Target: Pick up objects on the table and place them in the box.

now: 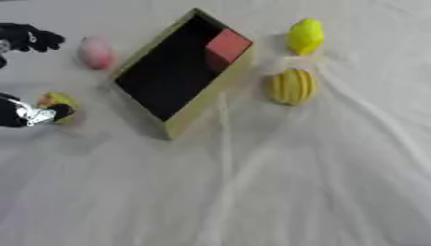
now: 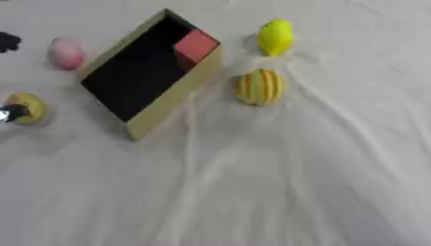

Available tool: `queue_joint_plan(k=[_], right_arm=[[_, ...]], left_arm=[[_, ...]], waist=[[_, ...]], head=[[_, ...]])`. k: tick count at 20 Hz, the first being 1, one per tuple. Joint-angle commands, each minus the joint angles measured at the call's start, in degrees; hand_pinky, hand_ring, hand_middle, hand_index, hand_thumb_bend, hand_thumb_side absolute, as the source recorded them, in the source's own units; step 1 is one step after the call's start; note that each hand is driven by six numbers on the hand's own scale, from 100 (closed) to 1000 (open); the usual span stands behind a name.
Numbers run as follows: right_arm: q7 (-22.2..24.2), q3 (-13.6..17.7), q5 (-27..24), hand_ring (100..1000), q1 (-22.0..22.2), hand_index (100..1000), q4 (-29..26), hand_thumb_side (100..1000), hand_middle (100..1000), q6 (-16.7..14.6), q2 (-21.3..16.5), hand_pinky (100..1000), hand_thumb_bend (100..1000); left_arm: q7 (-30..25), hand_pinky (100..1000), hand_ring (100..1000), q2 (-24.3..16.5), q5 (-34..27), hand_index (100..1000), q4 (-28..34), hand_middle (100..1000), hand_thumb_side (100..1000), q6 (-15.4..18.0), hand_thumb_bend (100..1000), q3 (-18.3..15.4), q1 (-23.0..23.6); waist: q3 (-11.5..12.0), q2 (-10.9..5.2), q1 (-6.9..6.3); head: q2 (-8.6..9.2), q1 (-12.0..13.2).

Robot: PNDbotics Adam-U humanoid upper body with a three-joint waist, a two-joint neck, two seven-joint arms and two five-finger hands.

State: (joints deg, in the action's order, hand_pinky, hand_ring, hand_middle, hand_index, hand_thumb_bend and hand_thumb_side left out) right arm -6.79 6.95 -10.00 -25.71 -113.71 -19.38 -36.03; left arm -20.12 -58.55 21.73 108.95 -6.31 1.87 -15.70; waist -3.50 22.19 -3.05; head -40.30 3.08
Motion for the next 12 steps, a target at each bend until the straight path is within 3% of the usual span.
queue_joint_plan(k=[1,12], right_arm=[[0.2,0.2,-0.2,822,-0.3,850,-0.9,689,696,0.1,-1.5,880,100],[0.8,0.1,-0.3,824,0.1,850,-0.9,689,694,0.5,-0.9,882,100]], left_arm=[[-1.3,839,831,-1.7,0.8,922,-1.8,796,124,-0.6,542,-0.8,-0.9],[-4.5,836,838,-0.7,2.1,922,-10.0,810,100,-1.6,559,1.6,-4.4]], waist=[[-0.1,-1.37,0.02],[-0.7,-1.31,-0.12]], head=[[0.26,0.4],[0.19,1.3]])
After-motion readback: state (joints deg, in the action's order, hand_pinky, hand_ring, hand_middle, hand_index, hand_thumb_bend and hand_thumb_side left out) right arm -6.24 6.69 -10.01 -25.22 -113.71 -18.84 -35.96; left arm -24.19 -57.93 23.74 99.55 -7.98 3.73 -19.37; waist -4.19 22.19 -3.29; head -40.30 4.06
